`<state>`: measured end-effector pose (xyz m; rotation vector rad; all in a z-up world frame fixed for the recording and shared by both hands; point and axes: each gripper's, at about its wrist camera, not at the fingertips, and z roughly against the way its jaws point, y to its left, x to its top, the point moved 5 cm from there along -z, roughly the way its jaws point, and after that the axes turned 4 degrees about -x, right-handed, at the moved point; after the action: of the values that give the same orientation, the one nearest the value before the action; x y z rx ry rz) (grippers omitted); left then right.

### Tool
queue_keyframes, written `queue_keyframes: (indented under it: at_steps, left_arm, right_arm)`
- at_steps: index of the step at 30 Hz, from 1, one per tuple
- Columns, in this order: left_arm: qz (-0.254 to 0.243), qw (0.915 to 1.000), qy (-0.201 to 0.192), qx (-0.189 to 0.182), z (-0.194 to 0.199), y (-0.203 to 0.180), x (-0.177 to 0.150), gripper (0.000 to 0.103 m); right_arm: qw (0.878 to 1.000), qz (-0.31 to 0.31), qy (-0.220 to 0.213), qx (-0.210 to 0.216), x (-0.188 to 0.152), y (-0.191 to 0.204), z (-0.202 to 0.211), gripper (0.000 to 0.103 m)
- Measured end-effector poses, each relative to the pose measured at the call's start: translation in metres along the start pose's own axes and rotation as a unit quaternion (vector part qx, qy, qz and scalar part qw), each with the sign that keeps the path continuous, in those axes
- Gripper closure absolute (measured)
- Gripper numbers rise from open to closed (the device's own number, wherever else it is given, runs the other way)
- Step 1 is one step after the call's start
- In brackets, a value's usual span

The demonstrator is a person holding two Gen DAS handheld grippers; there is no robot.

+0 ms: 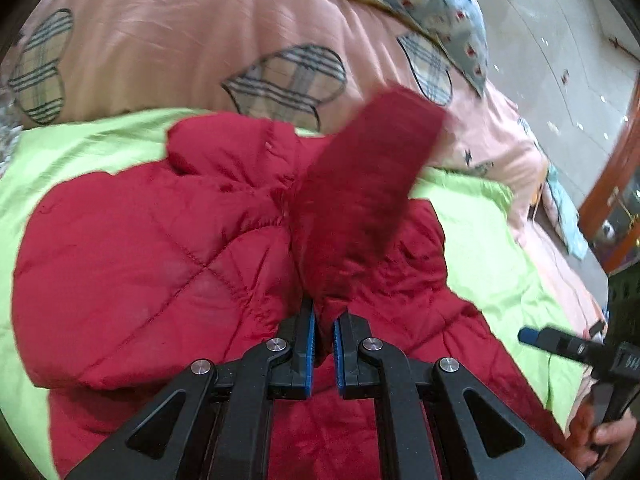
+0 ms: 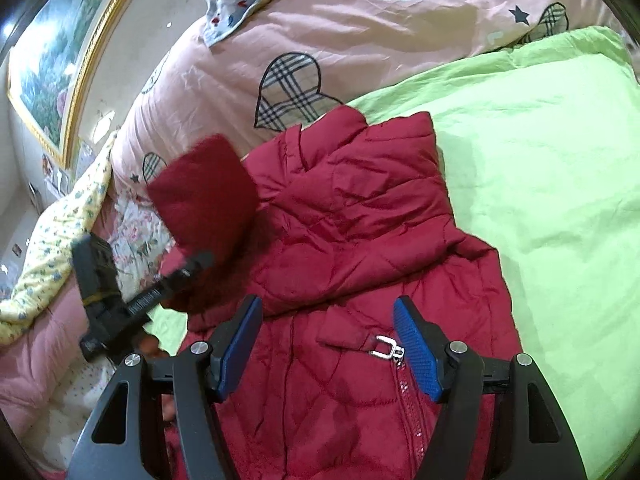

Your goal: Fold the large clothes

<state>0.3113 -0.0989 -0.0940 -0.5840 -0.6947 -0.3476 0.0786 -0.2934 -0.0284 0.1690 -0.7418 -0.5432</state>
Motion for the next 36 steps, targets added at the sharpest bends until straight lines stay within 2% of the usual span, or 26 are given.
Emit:
queue_keyframes:
  at_steps: [9,16,19,20,21,23,26,29,33,36]
  left_arm:
    - [-0.021,0.9991,0.037,-0.003,-0.056,-0.016,0.002,0.098]
    - [-0.034,0.9985,0.042,0.006,-0.063,-0.018,-0.003,0.097]
    - [-0.033,0.9985,0.044,0.004,-0.06,-0.017,-0.006,0.097]
    - [-0.032,0.9985,0.045,0.004,-0.06,-0.017,-0.007,0.097]
    - [-0.031,0.9983,0.048,0.006,-0.058,-0.016,-0.01,0.097]
    - [-0.032,0.9977,0.059,0.008,-0.057,-0.016,-0.013,0.087]
    - [-0.026,0.997,0.071,-0.018,-0.045,-0.015,-0.017,0.072]
    - [-0.019,0.9973,0.062,-0.035,-0.027,-0.011,-0.017,0.062]
    - [-0.01,0.9988,0.042,-0.022,-0.001,0.004,-0.009,0.062]
    - [-0.004,0.9996,0.027,0.001,0.013,0.021,0.002,0.062]
  right_arm:
    - [0.998,-0.049,-0.006,0.049,0.033,-0.008,-0.017,0.033]
    - [0.989,-0.106,0.019,0.1,0.057,-0.012,-0.052,0.032]
    - [0.989,-0.109,0.035,0.098,0.061,-0.011,-0.072,0.033]
    - [0.988,-0.111,0.04,0.101,0.062,-0.01,-0.079,0.041]
    - [0.987,-0.112,0.047,0.104,0.061,-0.009,-0.087,0.065]
    - [0.988,-0.106,0.06,0.096,0.058,-0.008,-0.098,0.094]
    - [0.991,-0.089,0.055,0.082,0.057,-0.005,-0.1,0.096]
    - [0.994,-0.068,0.04,0.075,0.06,-0.003,-0.09,0.097]
    - [0.997,-0.051,0.019,0.062,0.067,-0.006,-0.076,0.097]
    - [0.999,-0.031,0.017,0.029,0.061,-0.017,-0.076,0.097]
